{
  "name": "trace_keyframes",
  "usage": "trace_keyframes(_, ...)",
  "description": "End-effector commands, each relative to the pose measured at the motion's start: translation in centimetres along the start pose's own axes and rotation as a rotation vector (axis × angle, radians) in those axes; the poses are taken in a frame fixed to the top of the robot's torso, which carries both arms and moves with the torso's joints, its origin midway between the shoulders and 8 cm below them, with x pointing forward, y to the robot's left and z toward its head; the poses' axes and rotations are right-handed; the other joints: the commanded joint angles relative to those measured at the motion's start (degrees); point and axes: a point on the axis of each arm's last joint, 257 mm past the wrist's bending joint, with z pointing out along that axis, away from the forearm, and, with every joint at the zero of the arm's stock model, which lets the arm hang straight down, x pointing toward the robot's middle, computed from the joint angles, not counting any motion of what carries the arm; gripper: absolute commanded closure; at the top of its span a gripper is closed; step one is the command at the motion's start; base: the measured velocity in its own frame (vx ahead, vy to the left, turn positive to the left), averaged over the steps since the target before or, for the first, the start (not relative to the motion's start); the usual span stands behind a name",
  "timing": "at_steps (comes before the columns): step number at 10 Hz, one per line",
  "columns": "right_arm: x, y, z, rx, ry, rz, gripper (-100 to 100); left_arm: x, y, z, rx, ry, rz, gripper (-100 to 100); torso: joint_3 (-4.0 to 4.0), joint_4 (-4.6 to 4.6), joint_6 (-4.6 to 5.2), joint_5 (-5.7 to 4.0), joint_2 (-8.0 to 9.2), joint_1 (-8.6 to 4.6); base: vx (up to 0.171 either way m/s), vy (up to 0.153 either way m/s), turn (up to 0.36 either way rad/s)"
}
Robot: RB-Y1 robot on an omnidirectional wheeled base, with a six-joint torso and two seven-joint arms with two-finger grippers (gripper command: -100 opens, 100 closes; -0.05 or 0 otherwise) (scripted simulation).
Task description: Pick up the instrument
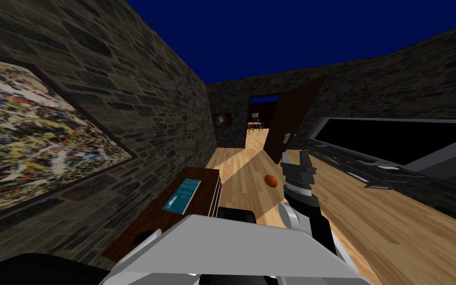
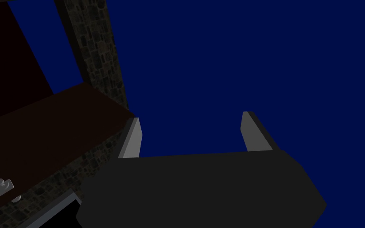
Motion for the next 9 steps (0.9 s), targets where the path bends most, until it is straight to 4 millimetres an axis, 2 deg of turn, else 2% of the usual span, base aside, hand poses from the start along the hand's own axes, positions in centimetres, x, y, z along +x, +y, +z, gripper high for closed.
trace_keyframes(1, 0.0, 0.0, 0.0, 0.000, 0.000, 0.000, 0, -0.5, 1.7, -0.2, -0.010, 0.008, -0.010, -100, 0.00, 0.00, 0.00, 0.00, 0.00, 0.00, 0.036, 0.001, -0.007)
trace_keyframes(2, 0.0, 0.0, 0.0, 0.000, 0.000, 0.000, 0, -0.8, 1.6, -0.4, -0.007, 0.008, -0.008, -100, -0.01, 0.00, 0.00, 0.00, -0.01, -0.01, 0.018, -0.001, 0.002)
trace_keyframes(3, 0.0, 0.0, 0.0, 0.000, 0.000, 0.000, 0, -1.3, 2.9, -0.6, -0.014, 0.014, -0.014, -100, 0.01, 0.01, 0.01, -0.01, 0.03, -0.01, 0.014, 0.002, -0.007)
trace_keyframes(4, 0.0, 0.0, 0.0, 0.000, 0.000, 0.000, 0, -1.0, 2.3, -0.6, -0.011, 0.010, -0.009, -100, 0.03, 0.01, 0.00, -0.01, 0.06, -0.01, 0.000, 0.000, 0.000)
trace_keyframes(5, 0.0, 0.0, 0.0, 0.000, 0.000, 0.000, 0, -1.0, 2.5, -0.6, -0.011, 0.011, -0.012, 100, 0.04, 0.02, 0.02, -0.01, 0.07, 0.00, 0.000, 0.000, 0.000)
trace_keyframes(9, 0.0, 0.0, 0.0, 0.000, 0.000, 0.000, 0, -1.0, 1.7, -0.7, 0.001, 0.013, -0.010, 100, 0.04, -0.01, -0.01, 0.34, 0.10, 0.11, -0.001, 0.001, -0.003)
